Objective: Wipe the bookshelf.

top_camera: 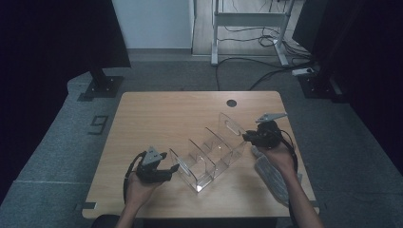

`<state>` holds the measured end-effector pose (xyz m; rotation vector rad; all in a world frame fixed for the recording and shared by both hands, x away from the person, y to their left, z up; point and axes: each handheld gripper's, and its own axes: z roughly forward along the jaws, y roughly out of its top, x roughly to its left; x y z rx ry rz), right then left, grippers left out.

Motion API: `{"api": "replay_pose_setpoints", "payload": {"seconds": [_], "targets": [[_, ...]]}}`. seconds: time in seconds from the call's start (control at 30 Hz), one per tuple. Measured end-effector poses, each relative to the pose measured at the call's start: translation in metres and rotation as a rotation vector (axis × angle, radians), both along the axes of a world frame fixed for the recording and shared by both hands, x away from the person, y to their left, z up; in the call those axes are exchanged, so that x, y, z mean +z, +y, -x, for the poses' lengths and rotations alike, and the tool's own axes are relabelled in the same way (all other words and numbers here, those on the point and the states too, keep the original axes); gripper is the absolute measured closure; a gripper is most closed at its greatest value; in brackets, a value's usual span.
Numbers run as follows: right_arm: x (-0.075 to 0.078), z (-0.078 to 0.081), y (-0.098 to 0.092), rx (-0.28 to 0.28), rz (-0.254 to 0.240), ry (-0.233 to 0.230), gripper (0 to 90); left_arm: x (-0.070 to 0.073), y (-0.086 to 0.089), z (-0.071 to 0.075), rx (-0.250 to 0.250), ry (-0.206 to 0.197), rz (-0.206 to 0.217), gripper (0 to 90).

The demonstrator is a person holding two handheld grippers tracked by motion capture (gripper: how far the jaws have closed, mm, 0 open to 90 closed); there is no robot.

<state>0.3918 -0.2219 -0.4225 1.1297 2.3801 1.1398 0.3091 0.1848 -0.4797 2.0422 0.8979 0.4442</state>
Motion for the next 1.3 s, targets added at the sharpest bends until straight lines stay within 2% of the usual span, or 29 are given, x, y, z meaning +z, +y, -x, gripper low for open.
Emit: {"api": "replay_pose_setpoints", "payload": {"seconds": [0.13, 0.27, 0.37, 0.47, 0.6, 0.77, 0.93, 1.07, 1.13, 1.3], "targets": [[0.001, 0.006, 0.0, 0.012, 0.016, 0.003, 69.4, 0.0, 0.001, -0.003, 0.018, -0.009, -0.006, 31.1], [0.001, 0.011, -0.001, 0.022, 0.012, 0.009, 69.0, 0.001, 0.003, -0.007, 0.039, -0.012, -0.001, 31.6], [-0.001, 0.015, -0.001, 0.036, 0.006, 0.033, 65.8, 0.0, 0.003, -0.011, 0.052, -0.015, 0.0, 32.1], [-0.001, 0.019, -0.001, 0.049, 0.018, 0.035, 63.8, 0.001, 0.003, -0.015, 0.063, -0.019, -0.001, 32.6], [-0.001, 0.024, -0.002, 0.073, 0.01, 0.039, 58.1, 0.0, 0.004, -0.017, 0.068, -0.014, -0.009, 32.6], [-0.003, 0.029, -0.007, 0.098, -0.009, 0.043, 55.9, 0.003, 0.001, -0.012, 0.046, -0.003, -0.023, 32.1], [-0.006, 0.034, -0.012, 0.107, -0.021, 0.041, 56.3, 0.005, 0.0, -0.002, 0.007, 0.025, -0.031, 31.7], [-0.01, 0.039, -0.014, 0.11, -0.022, 0.04, 58.0, 0.005, 0.003, 0.005, -0.005, 0.046, -0.021, 31.7], [-0.012, 0.041, -0.014, 0.114, -0.032, 0.041, 59.4, 0.007, 0.006, 0.008, -0.011, 0.048, -0.022, 31.6], [-0.018, 0.046, -0.01, 0.13, -0.024, 0.04, 61.9, 0.016, 0.012, 0.015, -0.027, 0.05, 0.006, 30.9]]}}
